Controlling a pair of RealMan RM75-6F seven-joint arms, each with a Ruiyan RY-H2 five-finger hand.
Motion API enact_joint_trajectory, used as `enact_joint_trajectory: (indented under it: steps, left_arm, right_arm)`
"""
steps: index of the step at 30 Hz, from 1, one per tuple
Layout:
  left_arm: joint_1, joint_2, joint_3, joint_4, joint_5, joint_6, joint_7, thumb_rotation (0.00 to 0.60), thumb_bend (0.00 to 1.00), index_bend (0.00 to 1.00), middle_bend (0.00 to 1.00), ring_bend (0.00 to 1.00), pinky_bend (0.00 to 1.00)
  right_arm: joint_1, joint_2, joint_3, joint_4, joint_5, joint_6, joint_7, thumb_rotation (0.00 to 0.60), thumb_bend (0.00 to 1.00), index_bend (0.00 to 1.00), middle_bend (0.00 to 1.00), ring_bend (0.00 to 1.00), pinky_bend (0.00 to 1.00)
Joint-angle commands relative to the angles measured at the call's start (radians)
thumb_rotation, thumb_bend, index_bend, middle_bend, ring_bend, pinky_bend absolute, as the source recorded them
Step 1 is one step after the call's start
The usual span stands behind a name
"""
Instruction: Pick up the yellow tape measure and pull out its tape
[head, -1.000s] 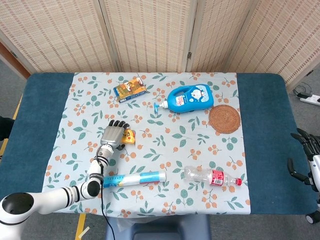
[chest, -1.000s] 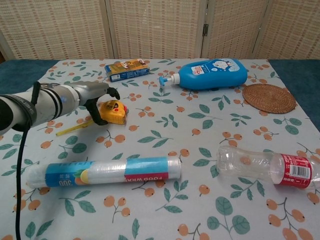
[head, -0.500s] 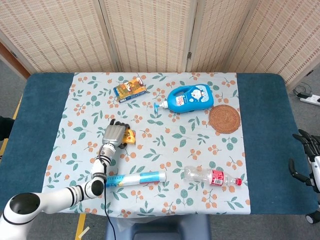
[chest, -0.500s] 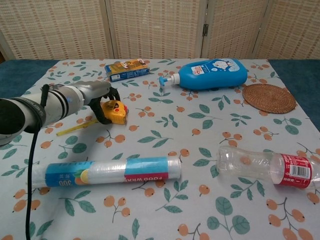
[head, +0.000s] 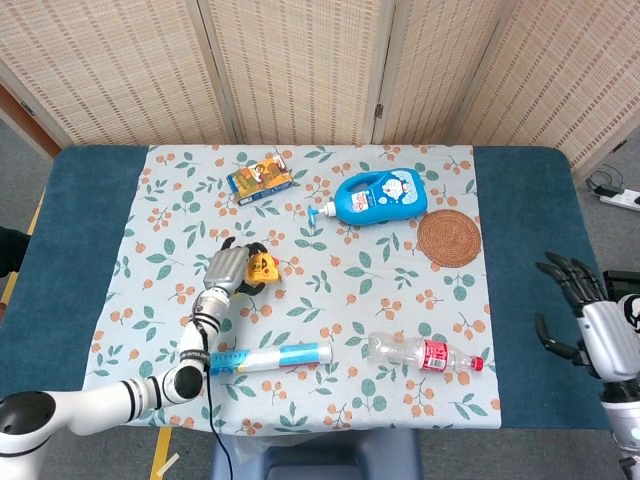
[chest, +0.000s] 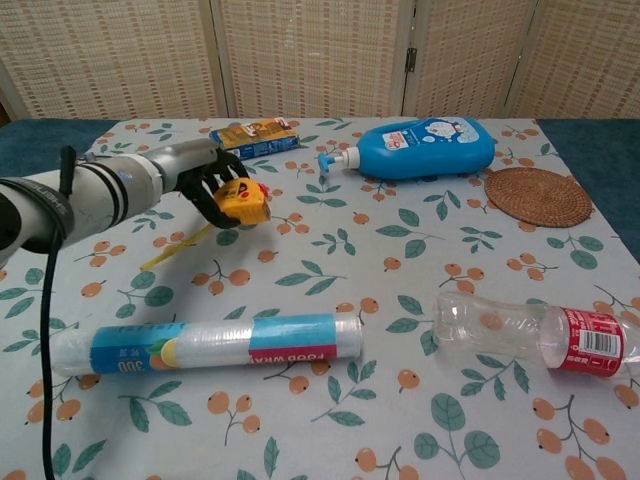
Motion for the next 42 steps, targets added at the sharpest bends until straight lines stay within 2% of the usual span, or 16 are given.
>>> enact_joint_trajectory:
  steps: [1,5,9,17,23,31,35,42]
  left_arm:
    - [0.041,0.074,-0.057,-0.167,-0.008,0.049,-0.073,0.6,0.37,0.52,0.47,0.34,0.03]
    - [0.056,0.109,-0.082,-0.294,-0.011,0.084,-0.106,0.6,0.37,0.52,0.47,0.34,0.04]
    - [0.061,0.125,-0.095,-0.387,0.009,0.128,-0.122,0.6,0.37,0.52,0.47,0.34,0.05]
    - [0.031,0.108,-0.113,-0.502,0.017,0.199,-0.111,0.6,0.38,0.52,0.47,0.34,0.05]
    - [0.002,0.087,-0.12,-0.525,-0.008,0.227,-0.095,0.6,0.38,0.51,0.47,0.34,0.05]
    - [-0.025,0.065,-0.117,-0.512,-0.043,0.246,-0.079,0.6,0.38,0.51,0.47,0.34,0.05]
    - [-0.033,0.054,-0.118,-0.493,-0.045,0.269,-0.073,0.6,0.38,0.51,0.47,0.34,0.05]
    - [-0.04,0.03,-0.118,-0.46,-0.044,0.304,-0.068,0.6,0.38,0.51,0.47,0.34,0.06]
  right_arm:
    - [0.064,-0.033,0.016,-0.082,-0.031,-0.058,-0.073,0.6,0.56,0.16,0.12,0.11,0.04]
    - [0.131,-0.095,0.039,-0.173,-0.013,-0.139,-0.212,0.6,0.56,0.16,0.12,0.11,0.04]
    - [0.194,-0.179,0.064,-0.217,0.023,-0.206,-0.329,0.6,0.56,0.15,0.07,0.1,0.04]
    - [0.315,-0.354,0.129,-0.244,0.186,-0.317,-0.575,0.6,0.56,0.04,0.0,0.04,0.02]
    - [0.369,-0.439,0.164,-0.231,0.274,-0.328,-0.673,0.6,0.56,0.0,0.0,0.02,0.01]
    - [0.414,-0.492,0.182,-0.223,0.347,-0.325,-0.77,0.6,0.56,0.0,0.0,0.0,0.0]
    - [0.435,-0.5,0.192,-0.228,0.397,-0.321,-0.838,0.6,0.48,0.0,0.0,0.0,0.0]
    - [0.469,-0.523,0.212,-0.217,0.463,-0.311,-0.887,0.6,0.42,0.0,0.0,0.0,0.0]
